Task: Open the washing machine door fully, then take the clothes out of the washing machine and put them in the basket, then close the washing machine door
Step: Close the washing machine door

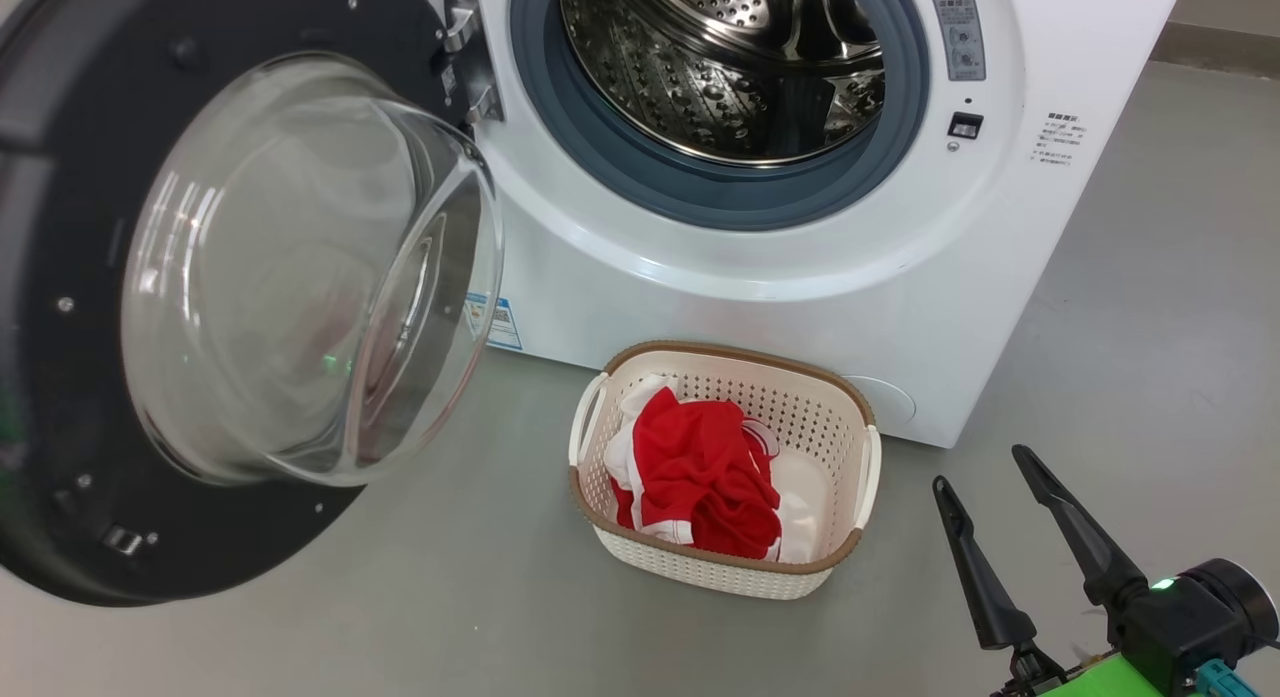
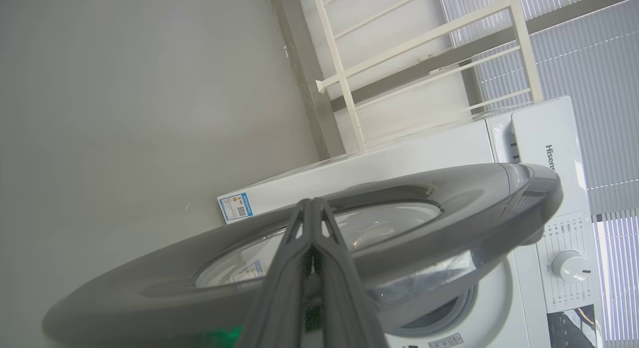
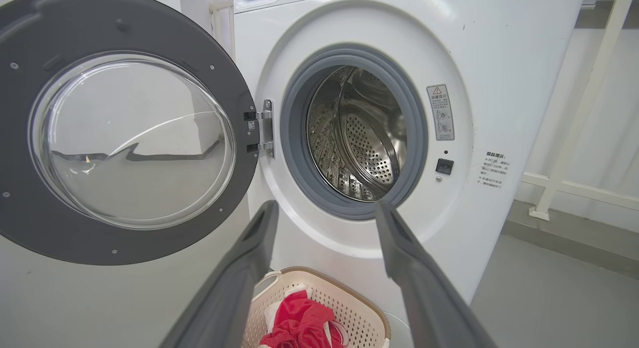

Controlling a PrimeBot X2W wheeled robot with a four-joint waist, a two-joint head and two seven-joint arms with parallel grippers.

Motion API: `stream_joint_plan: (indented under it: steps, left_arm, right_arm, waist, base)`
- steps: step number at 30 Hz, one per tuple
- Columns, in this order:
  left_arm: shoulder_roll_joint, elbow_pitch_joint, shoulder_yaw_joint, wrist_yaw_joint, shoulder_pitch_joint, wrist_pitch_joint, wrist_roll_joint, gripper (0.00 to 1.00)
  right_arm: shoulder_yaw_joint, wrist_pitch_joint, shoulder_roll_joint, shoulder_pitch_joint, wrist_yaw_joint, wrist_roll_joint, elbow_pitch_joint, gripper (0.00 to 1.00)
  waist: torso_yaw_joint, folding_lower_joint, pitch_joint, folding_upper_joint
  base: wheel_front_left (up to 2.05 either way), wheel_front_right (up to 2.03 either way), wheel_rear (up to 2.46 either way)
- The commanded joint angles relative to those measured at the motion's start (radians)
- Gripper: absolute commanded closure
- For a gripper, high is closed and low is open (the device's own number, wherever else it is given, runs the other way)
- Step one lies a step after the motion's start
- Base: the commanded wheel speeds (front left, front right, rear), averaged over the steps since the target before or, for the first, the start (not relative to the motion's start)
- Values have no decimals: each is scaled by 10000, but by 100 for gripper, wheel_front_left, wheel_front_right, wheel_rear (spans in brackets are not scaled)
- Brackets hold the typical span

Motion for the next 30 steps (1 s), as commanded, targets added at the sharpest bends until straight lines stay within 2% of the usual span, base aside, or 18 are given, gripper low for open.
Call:
stream_joint_plan:
  steps: [1,14,23,30]
  left_arm:
    - [160,-435,22,-130,100,287,-116,100]
    - [-705,-2014,-121,-47,586,875,-625,100]
    - [-1734,-3626,-237,142,1129,1227,-1149,100]
    - [-2276,-4694,-589,207,1598,1345,-1143,100]
  right_arm:
    - [222,-65,-73,-185,48,9,-239,0]
    - [204,-65,38,-219,48,8,-209,0]
    - [146,-65,130,-256,48,20,-192,0]
    - [154,-65,145,-295,48,32,-179,0]
  waist:
    - [25,0,-8,-1]
    - [19,0,-33,-1]
    - [33,0,0,-1]
    - [-29,0,-31,-1]
  base:
    - [0,0,0]
    - [0,0,0]
    - [0,0,0]
    - [0,0,0]
